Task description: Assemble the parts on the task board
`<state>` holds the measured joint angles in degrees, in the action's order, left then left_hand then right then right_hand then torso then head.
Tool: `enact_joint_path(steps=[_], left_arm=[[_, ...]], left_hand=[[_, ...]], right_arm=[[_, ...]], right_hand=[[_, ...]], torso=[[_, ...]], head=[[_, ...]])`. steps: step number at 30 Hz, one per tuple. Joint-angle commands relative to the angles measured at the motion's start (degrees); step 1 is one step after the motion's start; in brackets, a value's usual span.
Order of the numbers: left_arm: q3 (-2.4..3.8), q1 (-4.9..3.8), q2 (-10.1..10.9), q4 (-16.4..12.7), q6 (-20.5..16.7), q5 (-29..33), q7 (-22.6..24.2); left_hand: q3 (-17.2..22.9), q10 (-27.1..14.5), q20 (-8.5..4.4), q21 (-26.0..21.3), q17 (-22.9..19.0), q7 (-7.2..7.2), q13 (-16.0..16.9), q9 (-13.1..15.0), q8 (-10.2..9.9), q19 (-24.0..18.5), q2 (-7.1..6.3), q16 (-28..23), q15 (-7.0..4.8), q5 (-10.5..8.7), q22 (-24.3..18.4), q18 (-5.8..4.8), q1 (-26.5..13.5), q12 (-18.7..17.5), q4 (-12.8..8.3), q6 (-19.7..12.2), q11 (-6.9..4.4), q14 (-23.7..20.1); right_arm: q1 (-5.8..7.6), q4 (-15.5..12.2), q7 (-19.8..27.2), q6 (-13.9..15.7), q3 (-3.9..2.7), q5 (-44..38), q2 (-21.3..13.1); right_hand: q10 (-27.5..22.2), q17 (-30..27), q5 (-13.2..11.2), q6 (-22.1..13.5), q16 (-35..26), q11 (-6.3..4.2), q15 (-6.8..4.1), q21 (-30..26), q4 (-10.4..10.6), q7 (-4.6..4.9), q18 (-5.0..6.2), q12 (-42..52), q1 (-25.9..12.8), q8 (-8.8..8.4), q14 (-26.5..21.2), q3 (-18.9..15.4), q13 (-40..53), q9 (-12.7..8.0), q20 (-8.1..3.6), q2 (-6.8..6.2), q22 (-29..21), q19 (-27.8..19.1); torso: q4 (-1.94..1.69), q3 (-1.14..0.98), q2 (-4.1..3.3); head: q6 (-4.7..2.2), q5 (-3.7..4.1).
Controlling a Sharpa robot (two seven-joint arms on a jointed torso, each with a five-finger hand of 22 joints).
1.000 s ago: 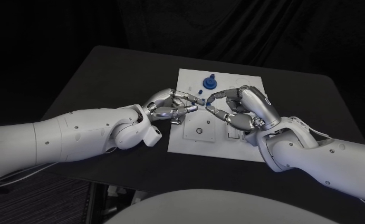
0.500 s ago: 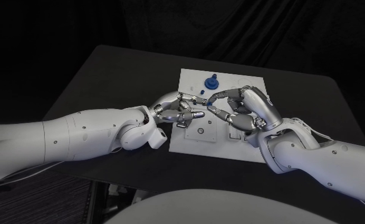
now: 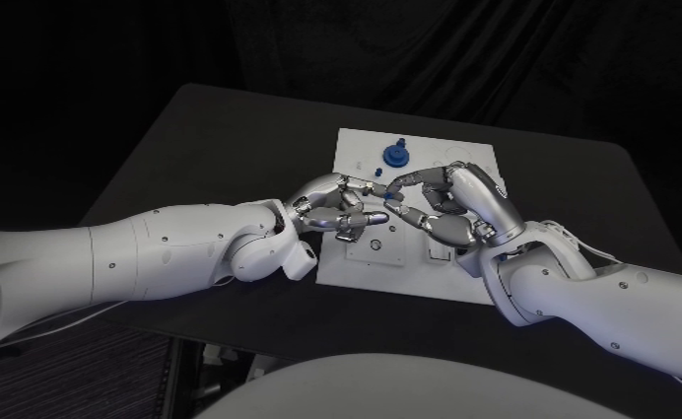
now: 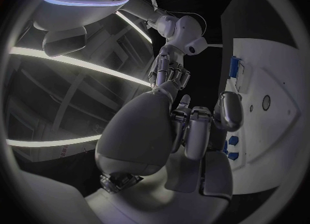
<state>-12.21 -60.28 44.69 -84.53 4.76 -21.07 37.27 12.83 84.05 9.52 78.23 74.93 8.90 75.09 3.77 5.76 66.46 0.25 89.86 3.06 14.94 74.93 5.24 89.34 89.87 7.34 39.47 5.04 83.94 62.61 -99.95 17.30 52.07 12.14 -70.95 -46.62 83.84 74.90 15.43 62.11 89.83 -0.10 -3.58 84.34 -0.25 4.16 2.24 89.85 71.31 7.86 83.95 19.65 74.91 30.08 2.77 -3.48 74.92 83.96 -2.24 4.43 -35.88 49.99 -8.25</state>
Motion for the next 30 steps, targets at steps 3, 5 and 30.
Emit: enact_joint_path(steps=[3, 5, 30], left_arm=[[0.04, 0.15, -0.2, 0.0, 0.8, -0.2, 1.1], [0.04, 0.17, -0.2, 0.0, 0.8, -0.2, 1.2], [0.04, 0.22, 0.2, 0.2, 0.3, -0.2, 1.4]], left_hand=[[0.2, 6.0, -0.3, -0.2, 15.1, -0.11, 14.9, 0.3, 0.5, 0.0, 0.32, 0.1, -0.43, -0.45, 3.0, -0.07, 0.3, 0.1, -0.5, 2.1, -0.38, 6.1], [0.2, 6.0, -0.41, -0.2, 15.1, -0.09, 14.9, 0.5, 1.0, -0.1, 0.4, 0.1, -0.51, -0.51, 3.0, -0.07, 0.3, 0.1, -0.6, 2.7, -0.42, 6.1], [-0.4, 6.0, -0.04, -0.5, 15.1, 0.86, 14.9, 2.7, 8.5, 0.0, 1.36, 0.1, 0.11, -0.54, 3.4, -0.14, -0.4, 0.1, -2.2, 9.6, 0.53, 6.1]], right_arm=[[-0.13, -0.1, -0.8, -1.3, -0.03, 0.0, 0.0], [-0.13, -0.1, -1.1, -1.6, -0.03, 0.0, 0.0], [-0.13, -0.2, -2.6, -3.4, -0.02, 0.0, -0.7]], right_hand=[[6.2, 15.1, 0.2, 0.3, 0.2, 0.39, 0.43, 0.1, 0.2, 0.04, -0.87, 0.2, 0.4, 0.19, 6.1, 0.2, 15.1, 0.1, 0.33, 0.24, 13.3, 3.4], [6.2, 15.1, 0.2, 0.3, 0.2, 0.39, 0.43, 0.1, 0.2, 0.04, -0.87, 0.2, 0.4, 0.18, 6.1, 0.2, 15.1, 0.1, 0.33, 0.27, 13.3, 3.4], [6.2, 15.1, 0.2, 0.3, 0.2, 0.35, 0.42, -0.2, 0.1, -0.02, -0.8, 0.2, 0.9, 0.12, 6.1, 0.3, 15.1, 0.1, 0.35, 0.39, 13.2, 3.2]], torso=[[0.01, 0.02, 0.01], [0.0, 0.04, 0.02], [0.03, -0.03, -0.04]], head=[[0.01, 0.03], [0.01, 0.04], [0.01, -0.15]])
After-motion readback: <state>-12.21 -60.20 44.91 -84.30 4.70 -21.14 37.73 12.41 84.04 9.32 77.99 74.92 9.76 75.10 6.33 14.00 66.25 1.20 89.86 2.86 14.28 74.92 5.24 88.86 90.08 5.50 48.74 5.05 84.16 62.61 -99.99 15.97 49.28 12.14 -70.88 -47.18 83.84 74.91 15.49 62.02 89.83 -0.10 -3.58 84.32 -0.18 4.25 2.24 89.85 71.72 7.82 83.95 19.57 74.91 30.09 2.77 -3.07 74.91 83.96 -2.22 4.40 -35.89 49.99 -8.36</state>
